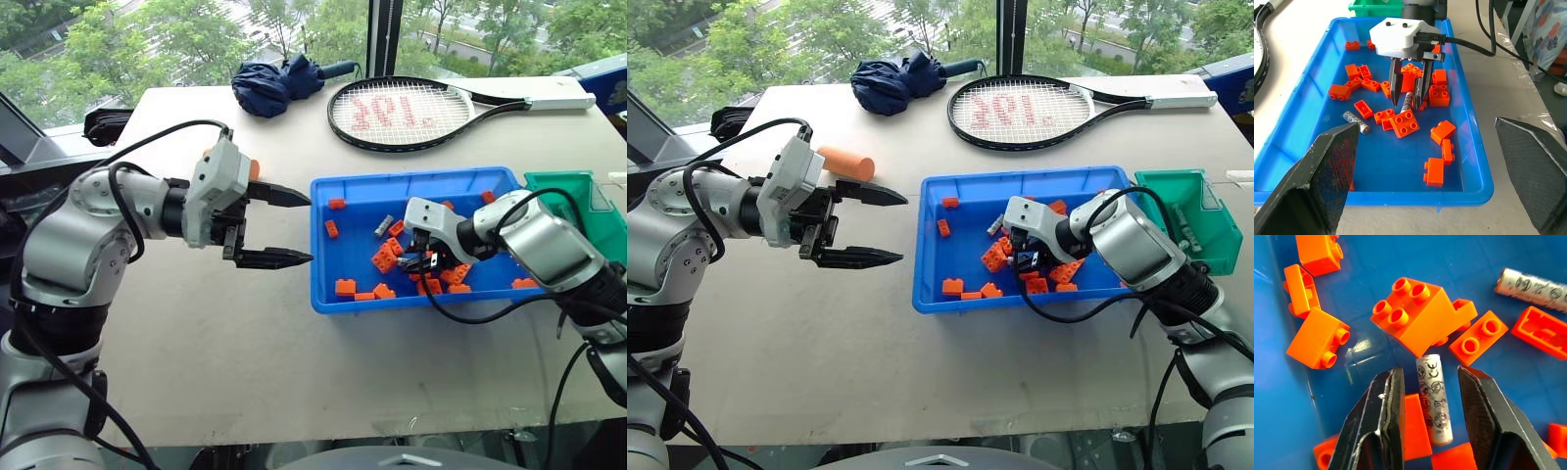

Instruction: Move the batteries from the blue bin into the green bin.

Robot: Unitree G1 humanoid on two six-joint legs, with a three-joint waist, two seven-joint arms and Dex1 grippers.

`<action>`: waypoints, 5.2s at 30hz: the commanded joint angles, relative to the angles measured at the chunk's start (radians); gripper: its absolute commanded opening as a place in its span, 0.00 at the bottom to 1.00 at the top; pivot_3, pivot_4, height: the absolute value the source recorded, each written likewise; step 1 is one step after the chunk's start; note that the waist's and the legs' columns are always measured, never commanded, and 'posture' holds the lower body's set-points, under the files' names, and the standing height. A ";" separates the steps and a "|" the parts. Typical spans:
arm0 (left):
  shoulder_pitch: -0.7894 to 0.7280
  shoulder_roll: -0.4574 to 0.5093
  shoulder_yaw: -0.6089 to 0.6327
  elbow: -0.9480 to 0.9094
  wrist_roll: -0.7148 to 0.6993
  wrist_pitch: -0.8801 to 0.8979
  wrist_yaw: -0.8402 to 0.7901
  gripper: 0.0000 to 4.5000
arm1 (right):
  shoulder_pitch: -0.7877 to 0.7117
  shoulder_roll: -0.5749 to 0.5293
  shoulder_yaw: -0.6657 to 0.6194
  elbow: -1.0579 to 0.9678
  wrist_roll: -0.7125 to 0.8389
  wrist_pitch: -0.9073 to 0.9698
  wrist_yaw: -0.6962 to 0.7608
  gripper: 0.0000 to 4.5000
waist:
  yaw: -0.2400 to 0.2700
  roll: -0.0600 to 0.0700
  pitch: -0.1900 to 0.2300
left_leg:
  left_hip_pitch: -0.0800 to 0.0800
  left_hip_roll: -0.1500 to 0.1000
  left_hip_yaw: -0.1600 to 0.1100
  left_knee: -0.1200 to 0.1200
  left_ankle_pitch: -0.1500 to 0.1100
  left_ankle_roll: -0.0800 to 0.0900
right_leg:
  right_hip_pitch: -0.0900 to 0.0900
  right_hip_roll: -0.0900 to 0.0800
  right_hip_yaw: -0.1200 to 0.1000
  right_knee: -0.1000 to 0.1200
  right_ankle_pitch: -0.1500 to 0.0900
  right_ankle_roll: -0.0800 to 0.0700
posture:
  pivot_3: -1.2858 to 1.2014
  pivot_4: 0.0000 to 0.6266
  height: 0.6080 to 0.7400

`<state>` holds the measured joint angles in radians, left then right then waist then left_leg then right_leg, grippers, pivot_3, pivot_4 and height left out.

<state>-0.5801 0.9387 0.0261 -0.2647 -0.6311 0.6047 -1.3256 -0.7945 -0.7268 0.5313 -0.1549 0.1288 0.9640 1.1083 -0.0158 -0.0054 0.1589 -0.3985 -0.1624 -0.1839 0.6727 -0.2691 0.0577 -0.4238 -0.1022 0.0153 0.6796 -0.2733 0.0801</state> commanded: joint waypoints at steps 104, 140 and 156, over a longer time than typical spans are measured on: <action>0.046 0.022 0.049 0.040 0.086 -0.020 0.091 1.00 | -0.164 0.206 0.004 0.441 -0.132 -0.392 -0.090 0.86 | -0.028 0.000 -0.001 | -0.001 -0.001 0.000 0.001 0.000 0.000 | -0.002 0.000 0.001 0.002 0.000 0.000 | 0.52 0.24 1.00; -0.009 -0.057 0.056 0.027 0.028 0.033 0.142 1.00 | -0.148 0.136 -0.355 0.116 -0.031 -0.021 -0.033 0.00 | -0.018 -0.001 -0.001 | -0.003 -0.001 0.000 0.002 0.000 0.000 | -0.003 0.000 0.000 0.003 0.000 0.000 | 0.52 0.24 1.00; -0.257 -0.264 -0.098 0.215 0.107 -0.096 0.077 1.00 | 0.295 -0.368 -0.766 -0.005 -0.055 0.113 -0.260 0.00 | 0.001 -0.001 -0.001 | -0.005 -0.001 0.004 0.009 0.000 0.000 | -0.005 -0.001 0.003 0.011 0.000 0.000 | 0.52 0.24 1.00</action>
<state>-0.8019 0.6763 -0.0828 -0.0475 -0.5302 0.5362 -1.2350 -0.5310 -1.0688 -0.1862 -0.1604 0.0897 1.1211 0.8826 -0.0152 -0.0063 0.1578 -0.4032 -0.1637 -0.1789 0.6816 -0.2689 0.0576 -0.4296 -0.1037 0.0192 0.6919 -0.2731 0.0803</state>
